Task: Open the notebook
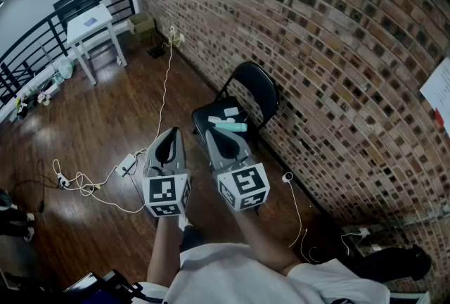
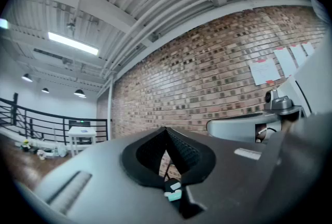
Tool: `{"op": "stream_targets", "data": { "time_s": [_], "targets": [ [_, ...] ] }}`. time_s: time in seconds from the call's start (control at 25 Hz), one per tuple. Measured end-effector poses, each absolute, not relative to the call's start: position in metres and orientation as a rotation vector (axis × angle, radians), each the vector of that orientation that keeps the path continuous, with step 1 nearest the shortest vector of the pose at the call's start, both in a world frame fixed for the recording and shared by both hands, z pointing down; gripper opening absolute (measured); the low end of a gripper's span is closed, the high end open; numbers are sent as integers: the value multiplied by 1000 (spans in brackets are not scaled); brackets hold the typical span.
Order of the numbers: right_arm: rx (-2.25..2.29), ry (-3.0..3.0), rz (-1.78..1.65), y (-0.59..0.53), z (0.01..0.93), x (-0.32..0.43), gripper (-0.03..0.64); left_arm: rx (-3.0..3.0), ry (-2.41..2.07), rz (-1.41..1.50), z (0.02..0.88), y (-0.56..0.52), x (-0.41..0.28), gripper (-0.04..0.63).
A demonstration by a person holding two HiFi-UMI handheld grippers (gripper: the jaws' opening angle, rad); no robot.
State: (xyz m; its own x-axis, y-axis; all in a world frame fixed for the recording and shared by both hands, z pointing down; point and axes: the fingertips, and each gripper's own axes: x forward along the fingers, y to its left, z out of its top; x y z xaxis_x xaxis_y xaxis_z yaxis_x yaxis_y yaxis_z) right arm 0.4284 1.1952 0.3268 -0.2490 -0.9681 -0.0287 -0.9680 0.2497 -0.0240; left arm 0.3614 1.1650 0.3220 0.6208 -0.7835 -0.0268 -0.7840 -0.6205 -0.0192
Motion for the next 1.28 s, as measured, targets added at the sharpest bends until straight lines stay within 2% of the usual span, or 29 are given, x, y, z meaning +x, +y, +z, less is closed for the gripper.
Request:
{"op": "stream_targets", "data": {
  "time_s": [0.28, 0.8, 1.28],
  "targets": [
    [-1678, 2639, 0, 1138, 335, 311, -9, -2683, 1600, 43, 330, 1103, 248, 15],
    [-1511, 2697, 30, 998, 323, 204, -9, -2516, 1784, 83, 321, 984, 120, 15],
    [-1370, 2817, 26, 945, 324, 129, -9, -2513, 1879, 98, 322, 932, 69, 15]
  ]
}}
